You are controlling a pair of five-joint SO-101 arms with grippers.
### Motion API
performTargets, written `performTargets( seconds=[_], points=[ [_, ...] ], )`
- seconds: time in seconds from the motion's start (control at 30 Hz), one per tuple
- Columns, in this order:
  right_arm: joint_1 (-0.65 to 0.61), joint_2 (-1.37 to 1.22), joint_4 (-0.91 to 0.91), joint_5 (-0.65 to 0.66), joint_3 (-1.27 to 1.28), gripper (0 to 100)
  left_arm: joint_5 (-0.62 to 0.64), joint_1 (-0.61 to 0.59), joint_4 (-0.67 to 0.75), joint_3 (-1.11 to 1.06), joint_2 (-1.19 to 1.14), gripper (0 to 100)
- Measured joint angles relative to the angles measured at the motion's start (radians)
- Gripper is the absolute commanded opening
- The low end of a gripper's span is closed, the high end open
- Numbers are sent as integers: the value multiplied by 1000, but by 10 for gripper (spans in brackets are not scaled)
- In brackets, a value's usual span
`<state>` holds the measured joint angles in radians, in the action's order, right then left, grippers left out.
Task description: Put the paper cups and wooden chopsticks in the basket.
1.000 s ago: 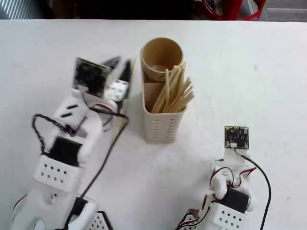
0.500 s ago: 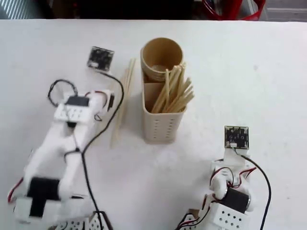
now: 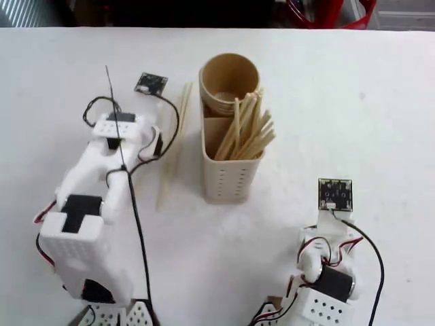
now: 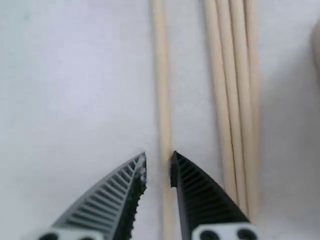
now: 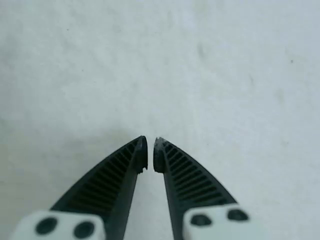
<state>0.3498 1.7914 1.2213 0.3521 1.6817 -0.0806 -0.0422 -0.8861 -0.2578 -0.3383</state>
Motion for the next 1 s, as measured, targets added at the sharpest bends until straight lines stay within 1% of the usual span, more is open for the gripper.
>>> performTargets(
  seconds=[0.23, 0.43, 0.53, 0.6, 0.9, 1.0],
  points=[
    [0, 0, 0, 0, 0, 36, 2, -28, -101, 109, -78, 98],
    [0, 0, 0, 0, 0, 36, 3, -28, -242, 267, -176, 94],
    [0, 0, 0, 0, 0, 36, 3, -28, -305, 339, -222, 23],
    [0, 0, 0, 0, 0, 36, 3, -28, -336, 376, -245, 28],
    [0, 0, 0, 0, 0, 36, 2, -25, -362, 394, -253, 22],
    [0, 0, 0, 0, 0, 36, 3, -29, -393, 361, -201, 22]
  ],
)
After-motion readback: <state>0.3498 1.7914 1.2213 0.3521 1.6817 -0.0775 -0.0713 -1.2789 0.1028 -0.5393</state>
